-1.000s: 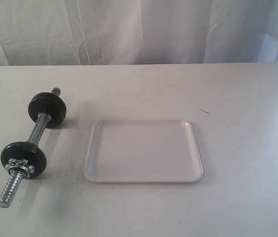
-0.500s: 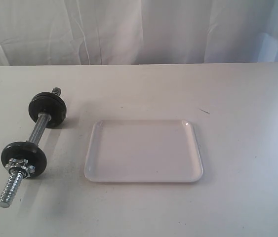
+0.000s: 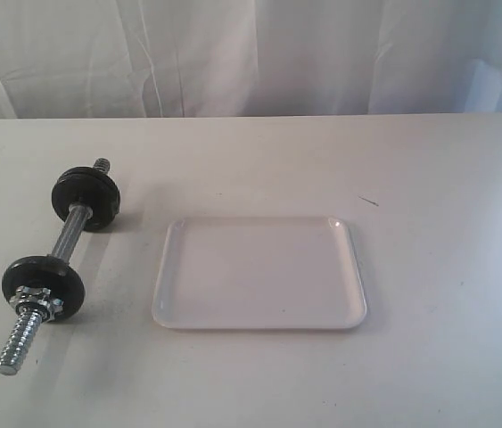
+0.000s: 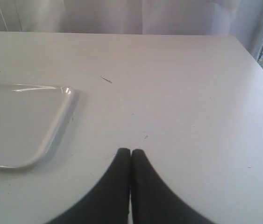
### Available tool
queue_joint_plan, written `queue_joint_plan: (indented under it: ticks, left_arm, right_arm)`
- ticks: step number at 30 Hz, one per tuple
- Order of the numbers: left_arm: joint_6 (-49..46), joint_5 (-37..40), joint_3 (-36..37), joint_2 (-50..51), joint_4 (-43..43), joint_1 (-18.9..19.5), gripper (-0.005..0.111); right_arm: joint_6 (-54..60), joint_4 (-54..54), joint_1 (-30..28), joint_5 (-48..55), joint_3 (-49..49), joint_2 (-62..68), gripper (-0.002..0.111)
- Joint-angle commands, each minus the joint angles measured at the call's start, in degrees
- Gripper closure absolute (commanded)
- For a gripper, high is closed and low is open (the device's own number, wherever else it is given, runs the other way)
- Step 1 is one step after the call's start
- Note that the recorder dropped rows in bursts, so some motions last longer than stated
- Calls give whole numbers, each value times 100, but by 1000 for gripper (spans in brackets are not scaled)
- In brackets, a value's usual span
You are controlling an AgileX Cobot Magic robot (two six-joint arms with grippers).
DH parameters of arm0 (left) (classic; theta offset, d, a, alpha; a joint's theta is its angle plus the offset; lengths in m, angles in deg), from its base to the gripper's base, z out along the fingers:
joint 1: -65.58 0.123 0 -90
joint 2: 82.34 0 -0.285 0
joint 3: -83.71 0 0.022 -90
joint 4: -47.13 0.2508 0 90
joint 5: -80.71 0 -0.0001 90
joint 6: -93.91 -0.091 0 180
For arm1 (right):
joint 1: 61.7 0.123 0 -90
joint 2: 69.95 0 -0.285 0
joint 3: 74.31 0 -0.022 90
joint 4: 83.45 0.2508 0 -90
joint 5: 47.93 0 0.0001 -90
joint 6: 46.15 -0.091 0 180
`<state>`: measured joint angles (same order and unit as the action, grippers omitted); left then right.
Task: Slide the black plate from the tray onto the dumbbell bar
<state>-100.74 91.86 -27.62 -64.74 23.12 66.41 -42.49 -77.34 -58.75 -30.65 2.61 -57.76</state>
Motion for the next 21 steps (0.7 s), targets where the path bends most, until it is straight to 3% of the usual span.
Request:
queue_joint_plan:
  ticks: [1, 5, 9, 15, 21]
  left_arm:
    - [961, 726, 223, -721, 642, 625, 107]
    - [1720, 1393, 278, -981, 1298, 712, 107]
    - [1811, 1594, 309, -981, 1391, 712, 107]
    - [1918, 1222, 841, -981, 1379, 712, 107]
    - [2026, 599, 855, -981, 1441, 712, 107]
  right_arm:
    - [-14, -35, -22, -59, 30, -30, 108]
    - [-14, -35, -22, -59, 30, -30, 108]
    - [-14, -35, -22, -59, 30, -30, 108]
    - [-14, -35, -22, -59, 30, -30, 108]
    - [-14, -35, -22, -59, 30, -30, 108]
